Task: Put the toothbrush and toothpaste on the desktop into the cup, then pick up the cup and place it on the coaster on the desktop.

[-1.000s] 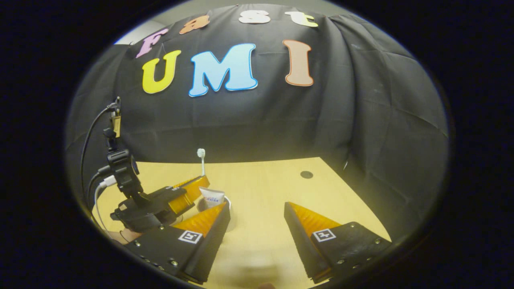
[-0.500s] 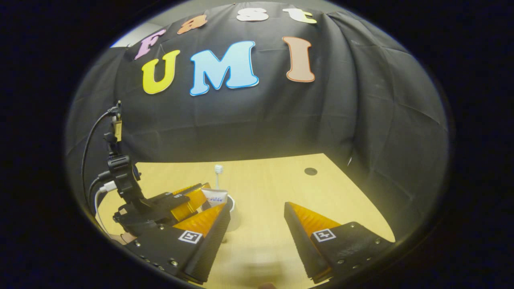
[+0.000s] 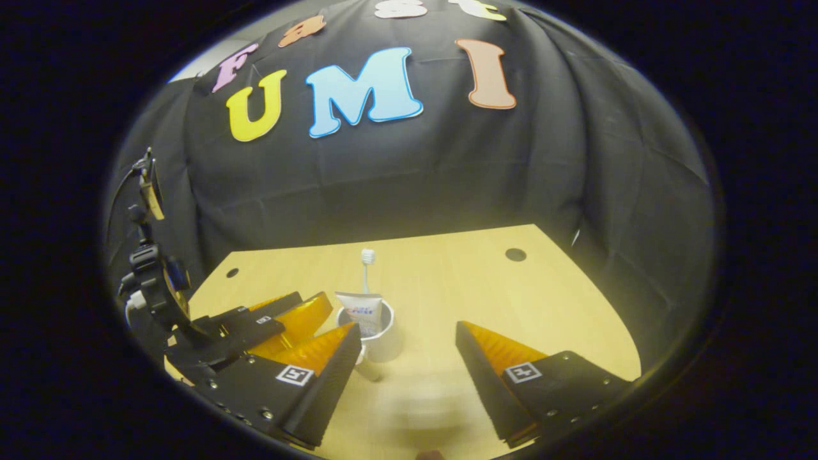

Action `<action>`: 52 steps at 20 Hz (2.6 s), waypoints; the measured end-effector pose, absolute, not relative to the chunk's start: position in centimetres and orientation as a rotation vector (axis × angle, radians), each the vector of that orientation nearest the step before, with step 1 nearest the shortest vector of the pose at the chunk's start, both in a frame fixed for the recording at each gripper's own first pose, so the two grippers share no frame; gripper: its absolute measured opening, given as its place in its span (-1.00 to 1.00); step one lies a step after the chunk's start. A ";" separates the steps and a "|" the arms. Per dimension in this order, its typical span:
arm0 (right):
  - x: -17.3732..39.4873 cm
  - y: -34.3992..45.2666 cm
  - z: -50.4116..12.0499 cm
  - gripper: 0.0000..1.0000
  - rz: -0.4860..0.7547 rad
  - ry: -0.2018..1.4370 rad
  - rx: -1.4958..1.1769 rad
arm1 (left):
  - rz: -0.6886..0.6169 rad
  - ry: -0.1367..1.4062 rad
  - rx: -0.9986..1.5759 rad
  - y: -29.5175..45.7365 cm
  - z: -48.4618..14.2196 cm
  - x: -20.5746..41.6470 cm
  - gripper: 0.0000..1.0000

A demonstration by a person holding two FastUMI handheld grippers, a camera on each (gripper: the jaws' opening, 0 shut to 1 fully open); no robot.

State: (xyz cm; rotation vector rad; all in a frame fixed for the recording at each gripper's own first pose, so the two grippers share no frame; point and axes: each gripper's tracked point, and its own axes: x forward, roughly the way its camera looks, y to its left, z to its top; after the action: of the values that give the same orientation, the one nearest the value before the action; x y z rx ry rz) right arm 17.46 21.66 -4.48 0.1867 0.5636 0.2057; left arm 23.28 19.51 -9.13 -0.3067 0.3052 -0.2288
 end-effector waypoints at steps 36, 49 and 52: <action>19.9 29.9 -17.8 0.60 0.252 1.320 -0.059 | -0.085 0.442 -0.286 30.4 -9.6 13.0 0.93; 19.9 29.5 -18.9 -0.50 0.261 1.329 -0.078 | -0.036 0.482 -0.325 32.2 -11.5 12.3 0.93; 19.7 30.2 -18.1 -0.51 0.272 1.306 -0.080 | -0.028 0.484 -0.327 32.4 -11.8 11.8 0.93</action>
State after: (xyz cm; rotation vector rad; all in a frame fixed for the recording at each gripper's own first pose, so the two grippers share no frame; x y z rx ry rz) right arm 19.70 30.21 -18.13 -0.0804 1.3062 0.2722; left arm 11.84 32.35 -11.79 -0.3272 0.4840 -0.0275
